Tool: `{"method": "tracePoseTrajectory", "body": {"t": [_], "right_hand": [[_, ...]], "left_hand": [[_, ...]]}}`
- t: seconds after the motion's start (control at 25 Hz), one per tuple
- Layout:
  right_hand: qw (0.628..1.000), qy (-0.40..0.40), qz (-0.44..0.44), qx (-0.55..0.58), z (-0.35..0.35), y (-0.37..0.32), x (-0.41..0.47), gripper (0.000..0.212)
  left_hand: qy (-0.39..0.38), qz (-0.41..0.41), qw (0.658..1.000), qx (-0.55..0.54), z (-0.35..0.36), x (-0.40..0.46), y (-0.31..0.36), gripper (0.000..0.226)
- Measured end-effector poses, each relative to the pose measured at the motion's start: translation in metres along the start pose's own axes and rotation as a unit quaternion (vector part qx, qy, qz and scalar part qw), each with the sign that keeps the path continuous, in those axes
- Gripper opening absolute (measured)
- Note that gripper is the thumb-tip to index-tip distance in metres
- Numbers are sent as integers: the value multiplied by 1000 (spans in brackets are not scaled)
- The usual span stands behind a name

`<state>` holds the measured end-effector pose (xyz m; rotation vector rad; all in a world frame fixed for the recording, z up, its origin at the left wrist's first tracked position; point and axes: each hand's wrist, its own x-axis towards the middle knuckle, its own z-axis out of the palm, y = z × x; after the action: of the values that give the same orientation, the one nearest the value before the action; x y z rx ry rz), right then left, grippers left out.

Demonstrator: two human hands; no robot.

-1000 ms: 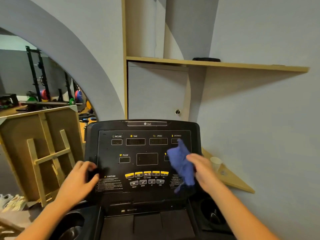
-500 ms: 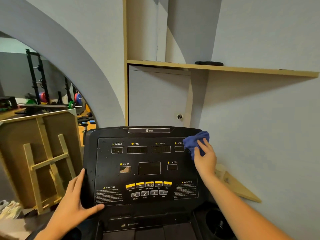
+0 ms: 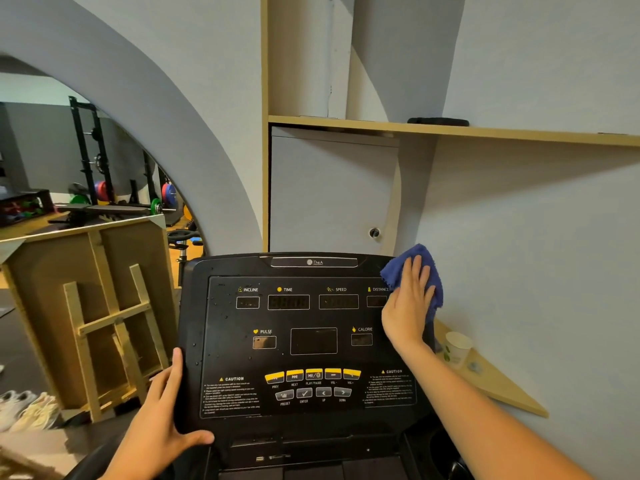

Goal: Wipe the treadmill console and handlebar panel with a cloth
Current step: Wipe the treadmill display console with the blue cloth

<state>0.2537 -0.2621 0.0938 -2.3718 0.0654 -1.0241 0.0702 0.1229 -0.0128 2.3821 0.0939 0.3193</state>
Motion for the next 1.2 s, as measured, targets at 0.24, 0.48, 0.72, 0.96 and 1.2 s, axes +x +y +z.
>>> {"method": "tracePoseTrajectory", "body": {"t": [0.24, 0.48, 0.72, 0.96, 1.2], "right_hand": [[974, -100, -201, 32, 4, -19, -13, 77], [932, -197, -304, 4, -2, 7, -46, 72], [934, -212, -288, -9, -21, 52, -63, 74], [965, -164, -206, -7, -23, 56, -50, 74], [982, -83, -169, -10, -10, 25, -26, 71]], "left_hand": [[3, 2, 1000, 4, 2, 0, 3, 155], [18, 2, 1000, 12, 1, -4, 8, 154], [8, 6, 1000, 13, 0, -6, 9, 153], [5, 9, 1000, 16, 1, -5, 7, 152], [-2, 3, 1000, 18, 2, -2, 4, 155]]}}
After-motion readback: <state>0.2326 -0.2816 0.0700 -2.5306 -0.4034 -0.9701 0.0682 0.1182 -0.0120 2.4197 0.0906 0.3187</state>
